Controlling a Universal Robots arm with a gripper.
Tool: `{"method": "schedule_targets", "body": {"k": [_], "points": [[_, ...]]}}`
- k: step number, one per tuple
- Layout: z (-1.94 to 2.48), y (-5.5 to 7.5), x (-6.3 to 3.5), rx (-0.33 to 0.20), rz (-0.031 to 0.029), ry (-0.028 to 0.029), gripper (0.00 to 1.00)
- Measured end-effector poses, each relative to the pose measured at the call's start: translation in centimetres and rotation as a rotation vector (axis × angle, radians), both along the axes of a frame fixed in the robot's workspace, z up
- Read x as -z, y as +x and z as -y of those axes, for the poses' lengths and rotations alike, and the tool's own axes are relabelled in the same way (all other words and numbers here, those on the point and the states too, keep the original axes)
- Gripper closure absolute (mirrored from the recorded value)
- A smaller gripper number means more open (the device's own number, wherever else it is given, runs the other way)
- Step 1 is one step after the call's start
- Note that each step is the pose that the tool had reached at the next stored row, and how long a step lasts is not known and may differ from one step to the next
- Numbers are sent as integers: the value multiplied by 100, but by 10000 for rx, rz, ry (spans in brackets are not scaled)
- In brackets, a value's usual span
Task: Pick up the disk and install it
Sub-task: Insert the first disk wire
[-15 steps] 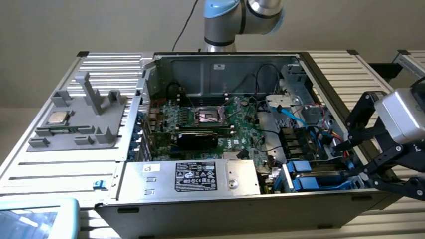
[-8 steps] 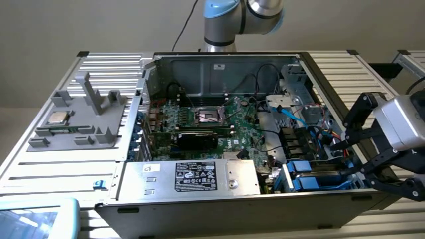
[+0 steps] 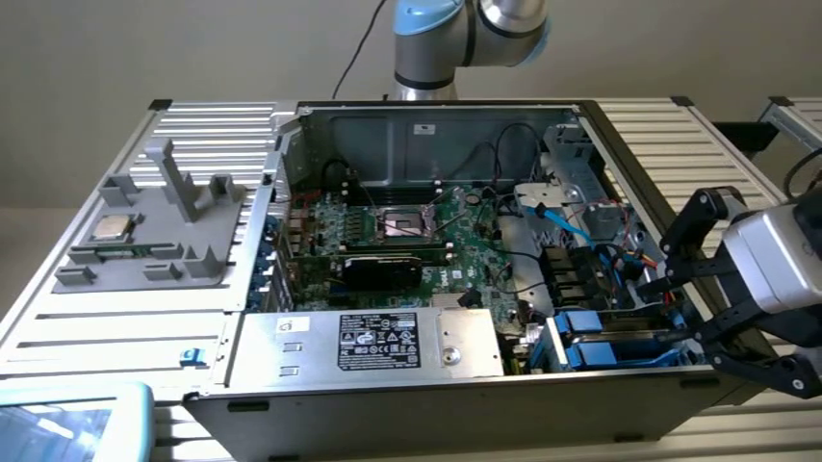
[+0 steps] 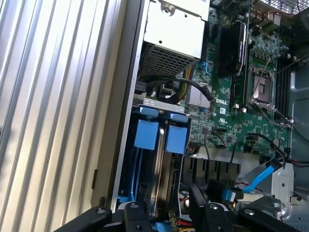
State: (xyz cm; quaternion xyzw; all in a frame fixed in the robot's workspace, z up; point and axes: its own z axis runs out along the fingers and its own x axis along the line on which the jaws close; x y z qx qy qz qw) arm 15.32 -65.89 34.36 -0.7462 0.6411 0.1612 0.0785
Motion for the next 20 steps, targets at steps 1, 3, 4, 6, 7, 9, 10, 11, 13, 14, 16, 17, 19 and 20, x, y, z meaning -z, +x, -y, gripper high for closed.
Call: {"method": "schedule_targets", "body": {"k": [1, 3, 4, 6, 7, 9, 10, 11, 13, 14, 16, 17, 19, 20], "points": [[4, 4, 5, -20, 0, 59, 55], [10, 13, 14, -63, 0, 177, 55], [12, 17, 17, -90, -1, 232, 55], [15, 23, 26, -161, 0, 314, 55], [20, 23, 27, -182, 0, 341, 55], [22, 23, 26, -187, -1, 348, 55], [21, 24, 26, -189, -1, 349, 55], [21, 24, 26, -189, -1, 348, 55], [31, 24, 27, -204, 2, 434, 55], [40, 25, 29, -213, 2, 554, 55], [64, 25, 31, -220, 5, 812, 55], [78, 24, 34, -221, 5, 926, 55], [97, 24, 35, -224, 7, 1018, 55], [106, 24, 37, -224, 7, 1025, 55]]}}
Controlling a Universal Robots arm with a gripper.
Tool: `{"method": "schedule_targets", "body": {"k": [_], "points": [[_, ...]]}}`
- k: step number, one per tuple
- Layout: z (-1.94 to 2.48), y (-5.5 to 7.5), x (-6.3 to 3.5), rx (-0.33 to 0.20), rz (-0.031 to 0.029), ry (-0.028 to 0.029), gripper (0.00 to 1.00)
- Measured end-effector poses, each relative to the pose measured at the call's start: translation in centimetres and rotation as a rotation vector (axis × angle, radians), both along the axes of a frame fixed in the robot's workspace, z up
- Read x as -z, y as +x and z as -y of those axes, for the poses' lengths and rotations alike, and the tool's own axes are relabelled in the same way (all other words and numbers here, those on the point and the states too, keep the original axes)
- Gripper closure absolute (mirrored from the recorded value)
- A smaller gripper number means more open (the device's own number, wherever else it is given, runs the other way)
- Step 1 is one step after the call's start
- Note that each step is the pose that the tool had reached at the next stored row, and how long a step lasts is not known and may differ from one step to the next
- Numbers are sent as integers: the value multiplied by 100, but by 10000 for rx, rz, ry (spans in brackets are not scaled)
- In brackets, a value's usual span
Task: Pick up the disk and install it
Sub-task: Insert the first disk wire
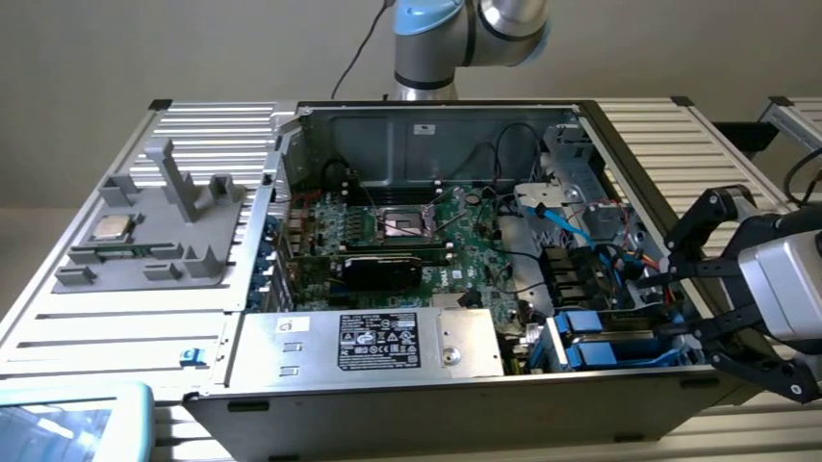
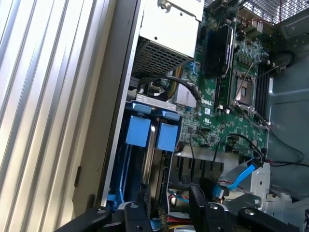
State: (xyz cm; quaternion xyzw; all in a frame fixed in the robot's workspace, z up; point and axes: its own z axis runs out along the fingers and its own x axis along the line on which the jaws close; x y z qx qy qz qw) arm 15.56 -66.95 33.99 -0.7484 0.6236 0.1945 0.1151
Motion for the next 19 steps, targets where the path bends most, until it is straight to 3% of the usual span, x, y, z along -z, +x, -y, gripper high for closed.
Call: {"method": "schedule_targets", "body": {"k": [6, 11, 14, 19], "points": [[27, -1, 51, -34, 0, 15, 55], [28, -1, 72, -181, 42, 71, 55], [27, -1, 75, -300, 91, 142, 55], [27, 2, 80, -741, 207, 167, 55]]}}
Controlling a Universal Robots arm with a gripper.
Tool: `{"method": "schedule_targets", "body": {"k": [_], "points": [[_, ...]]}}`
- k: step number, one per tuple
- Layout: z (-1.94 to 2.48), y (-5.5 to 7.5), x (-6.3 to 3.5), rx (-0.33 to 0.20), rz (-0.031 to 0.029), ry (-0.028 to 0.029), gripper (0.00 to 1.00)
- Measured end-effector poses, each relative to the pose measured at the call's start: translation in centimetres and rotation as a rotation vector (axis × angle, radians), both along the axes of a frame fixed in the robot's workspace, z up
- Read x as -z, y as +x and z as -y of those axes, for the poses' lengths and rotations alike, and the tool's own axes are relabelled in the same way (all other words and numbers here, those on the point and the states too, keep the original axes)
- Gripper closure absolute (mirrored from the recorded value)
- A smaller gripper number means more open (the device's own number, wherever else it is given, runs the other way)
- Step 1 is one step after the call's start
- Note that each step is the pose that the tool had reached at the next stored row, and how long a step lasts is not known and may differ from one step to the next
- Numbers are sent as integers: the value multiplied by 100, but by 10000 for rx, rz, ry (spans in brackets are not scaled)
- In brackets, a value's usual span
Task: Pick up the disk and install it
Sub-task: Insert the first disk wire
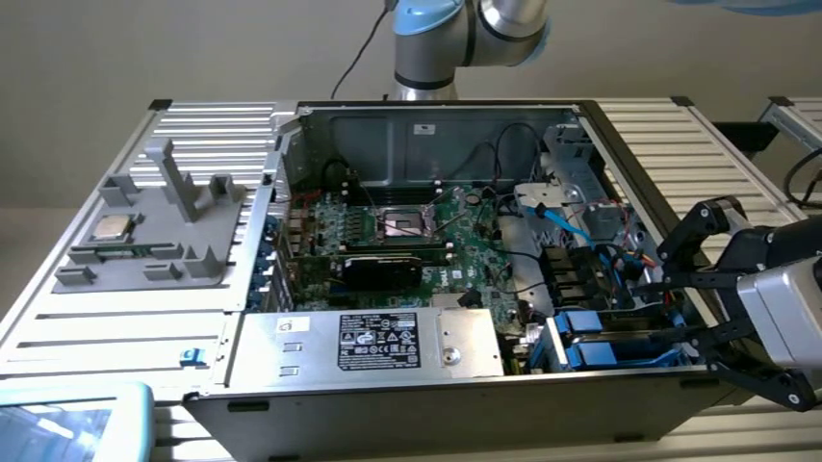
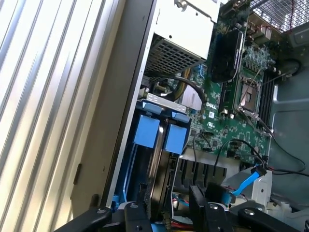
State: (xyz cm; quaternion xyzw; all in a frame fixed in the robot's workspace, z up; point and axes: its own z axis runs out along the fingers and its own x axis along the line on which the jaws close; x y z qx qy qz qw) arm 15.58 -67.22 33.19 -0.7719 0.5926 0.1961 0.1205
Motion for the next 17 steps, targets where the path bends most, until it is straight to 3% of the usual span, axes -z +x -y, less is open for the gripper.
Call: {"method": "schedule_targets", "body": {"k": [3, 4, 6, 8, 11, 13, 16, 17], "points": [[1, 0, 0, -431, 21, 26, 55], [0, 0, -1, -517, 63, 48, 55], [0, 0, -1, -652, 215, 106, 55], [0, 2, 0, -756, 335, 195, 55], [2, 0, 1, -862, 356, 407, 55], [5, 0, 0, -971, 364, 458, 55], [7, 1, 5, -1035, 378, 483, 55], [11, 2, 5, -1060, 396, 525, 55]]}}
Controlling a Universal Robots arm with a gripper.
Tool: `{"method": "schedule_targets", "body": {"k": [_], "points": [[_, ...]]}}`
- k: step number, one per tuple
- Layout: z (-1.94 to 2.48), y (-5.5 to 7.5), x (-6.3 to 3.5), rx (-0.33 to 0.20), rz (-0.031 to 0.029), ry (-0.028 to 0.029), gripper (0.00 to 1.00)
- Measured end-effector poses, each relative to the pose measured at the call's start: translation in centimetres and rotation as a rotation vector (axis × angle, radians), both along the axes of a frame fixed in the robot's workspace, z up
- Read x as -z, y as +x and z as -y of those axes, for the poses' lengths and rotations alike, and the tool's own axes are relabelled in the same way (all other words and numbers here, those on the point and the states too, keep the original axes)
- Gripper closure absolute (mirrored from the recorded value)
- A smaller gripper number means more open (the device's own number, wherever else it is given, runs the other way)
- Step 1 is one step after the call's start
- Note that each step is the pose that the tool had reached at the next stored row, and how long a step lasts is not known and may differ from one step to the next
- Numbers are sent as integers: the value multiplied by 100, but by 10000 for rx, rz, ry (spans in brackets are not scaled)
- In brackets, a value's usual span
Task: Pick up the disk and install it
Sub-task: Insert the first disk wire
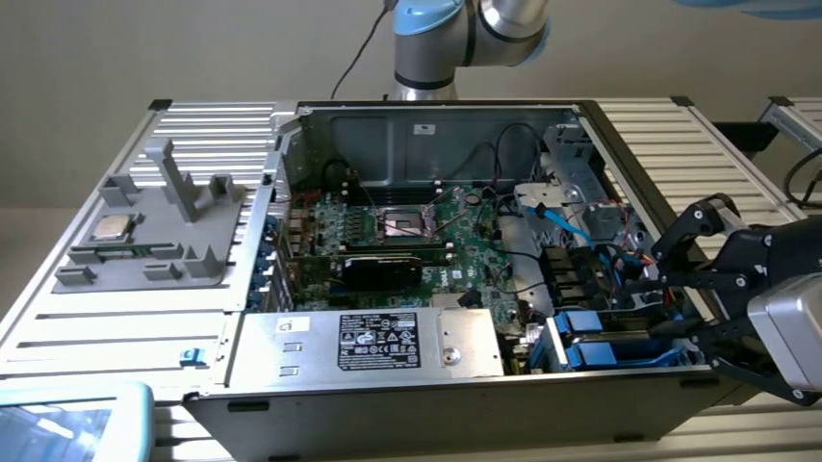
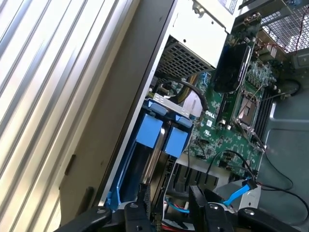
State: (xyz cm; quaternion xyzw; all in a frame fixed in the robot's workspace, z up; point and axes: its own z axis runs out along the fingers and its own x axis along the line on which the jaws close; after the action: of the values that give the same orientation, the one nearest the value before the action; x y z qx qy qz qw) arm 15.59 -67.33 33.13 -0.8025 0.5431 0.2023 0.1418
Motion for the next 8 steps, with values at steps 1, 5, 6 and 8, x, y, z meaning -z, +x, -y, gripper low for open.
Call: {"method": "schedule_targets", "body": {"k": [1, 5, 6, 8], "points": [[2, 0, 2, -41, 51, 30, 55], [2, 4, 11, -171, 235, 36, 55], [3, 4, 11, -197, 242, 45, 55], [5, 3, 11, -248, 257, 82, 55]]}}
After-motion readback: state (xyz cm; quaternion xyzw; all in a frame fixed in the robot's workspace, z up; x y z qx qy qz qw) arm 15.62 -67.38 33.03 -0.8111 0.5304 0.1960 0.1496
